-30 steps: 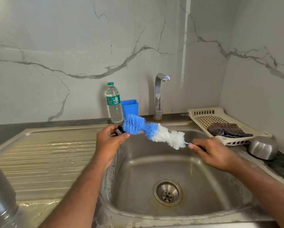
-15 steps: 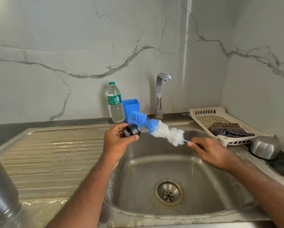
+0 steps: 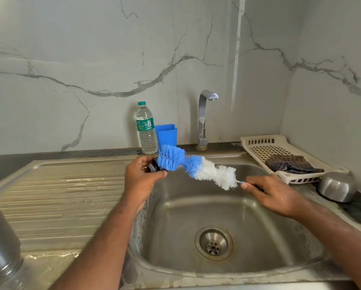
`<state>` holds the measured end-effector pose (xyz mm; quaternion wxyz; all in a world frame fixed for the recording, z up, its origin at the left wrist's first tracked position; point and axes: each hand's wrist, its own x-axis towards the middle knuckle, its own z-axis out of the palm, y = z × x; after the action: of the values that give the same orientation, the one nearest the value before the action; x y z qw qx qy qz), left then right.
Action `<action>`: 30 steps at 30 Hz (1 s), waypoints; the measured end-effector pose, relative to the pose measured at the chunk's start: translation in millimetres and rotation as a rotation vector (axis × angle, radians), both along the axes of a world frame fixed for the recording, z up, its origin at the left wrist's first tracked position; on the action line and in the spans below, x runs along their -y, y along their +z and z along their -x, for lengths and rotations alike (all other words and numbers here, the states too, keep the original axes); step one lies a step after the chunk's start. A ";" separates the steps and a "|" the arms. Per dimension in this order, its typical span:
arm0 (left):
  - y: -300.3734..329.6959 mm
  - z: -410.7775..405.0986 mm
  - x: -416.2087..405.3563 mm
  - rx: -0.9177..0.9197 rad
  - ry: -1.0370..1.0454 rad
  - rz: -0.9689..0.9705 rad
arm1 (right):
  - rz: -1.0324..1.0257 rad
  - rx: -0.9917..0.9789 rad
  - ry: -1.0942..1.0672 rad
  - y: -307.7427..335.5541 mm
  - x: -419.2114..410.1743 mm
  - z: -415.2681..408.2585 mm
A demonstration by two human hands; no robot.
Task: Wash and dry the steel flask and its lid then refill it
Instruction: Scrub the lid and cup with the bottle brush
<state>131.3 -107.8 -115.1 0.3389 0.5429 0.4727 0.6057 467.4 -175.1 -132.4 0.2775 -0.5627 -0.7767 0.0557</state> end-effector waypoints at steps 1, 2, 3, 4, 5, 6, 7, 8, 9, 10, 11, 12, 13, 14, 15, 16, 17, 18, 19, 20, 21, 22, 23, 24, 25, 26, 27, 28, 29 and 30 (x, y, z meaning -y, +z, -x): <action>0.7 -0.7 1.8 -0.005 -0.024 0.006 | -0.001 0.005 -0.010 -0.5 -0.4 1.4; -0.1 -3.8 3.7 -0.019 -0.060 0.018 | -0.009 0.006 -0.026 -1.1 -2.0 4.3; -0.4 -8.8 6.5 -0.026 -0.095 0.026 | -0.022 0.002 -0.043 -1.4 -4.0 7.7; -0.4 -13.4 8.0 -0.010 -0.116 0.033 | -0.030 -0.007 -0.057 -1.8 -6.1 9.9; 0.4 -17.0 7.3 0.044 -0.134 0.040 | -0.031 -0.020 -0.066 -2.0 -7.6 10.8; 2.4 -18.0 5.8 0.150 -0.168 0.053 | -0.025 -0.035 -0.071 -2.4 -8.6 9.9; 4.7 -17.1 4.4 0.300 -0.226 0.067 | -0.013 -0.046 -0.073 -2.9 -8.8 7.9; 6.8 -14.8 3.5 0.462 -0.297 0.083 | 0.003 -0.053 -0.072 -3.7 -8.5 5.2; 9.0 -12.1 3.5 0.611 -0.358 0.100 | 0.022 -0.056 -0.068 -4.6 -7.9 2.6; 10.7 -9.7 4.3 0.726 -0.389 0.117 | 0.039 -0.059 -0.060 -5.7 -7.6 1.0; 12.8 -8.1 6.4 0.809 -0.400 0.135 | 0.048 -0.061 -0.051 -6.1 -7.0 1.0; 13.6 -7.1 7.1 0.866 -0.389 0.159 | 0.048 -0.061 -0.043 -6.0 -6.9 2.5; 14.4 -6.4 8.0 0.895 -0.370 0.187 | 0.041 -0.056 -0.032 -5.3 -6.7 4.7; 14.2 -5.3 7.7 0.898 -0.342 0.219 | 0.032 -0.046 -0.023 -4.6 -6.6 7.0; 14.0 -4.6 7.6 0.886 -0.320 0.249 | 0.022 -0.038 -0.013 -3.7 -6.1 9.4; 13.7 -4.2 8.0 0.863 -0.307 0.275 | 0.010 -0.037 -0.004 -2.9 -5.1 12.0; 13.3 -4.6 8.8 0.839 -0.306 0.299 | -0.006 -0.042 0.005 -2.6 -4.1 14.4; 13.0 -6.4 9.7 0.819 -0.312 0.317 | -0.022 -0.051 0.012 -2.4 -3.2 16.7; 12.8 -9.1 10.5 0.805 -0.321 0.331 | -0.035 -0.060 0.017 -1.8 -2.2 19.4; 12.7 -12.2 11.3 0.798 -0.332 0.344 | -0.044 -0.066 0.018 -1.3 -1.9 21.9; 12.7 -14.3 12.1 0.802 -0.339 0.355 | -0.054 -0.062 0.016 -1.2 -1.9 23.3; 13.4 -15.0 12.1 0.812 -0.341 0.359 | -0.063 -0.056 0.012 -1.3 -2.3 23.1; 14.6 -13.5 11.7 0.828 -0.333 0.353 | -0.068 -0.052 0.007 -1.8 -2.7 20.5; 16.0 -10.3 10.5 0.848 -0.318 0.339 | -0.071 -0.052 -0.003 -2.2 -3.3 16.1; 17.0 -6.1 9.3 0.867 -0.303 0.321 | -0.071 -0.051 -0.015 -2.6 -3.6 10.7; 17.8 -2.8 8.4 0.876 -0.290 0.310 | -0.068 -0.049 -0.022 -2.7 -4.0 6.2; 18.1 -1.1 8.3 0.864 -0.288 0.315 | -0.067 -0.040 -0.026 -2.9 -4.6 4.1; 17.5 -2.1 9.0 0.825 -0.301 0.336 | -0.069 -0.029 -0.022 -3.0 -5.2 5.3; 16.3 -5.6 11.0 0.774 -0.331 0.367 | -0.074 -0.025 -0.009 -2.3 -5.0 9.5; 15.0 -11.2 13.5 0.728 -0.371 0.399 | -0.082 -0.033 0.005 -2.6 -5.5 14.2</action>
<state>142.5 -121.3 -100.0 0.6838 0.2942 0.3248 0.5834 453.2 -169.7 -135.0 0.3130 -0.5477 -0.7752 0.0338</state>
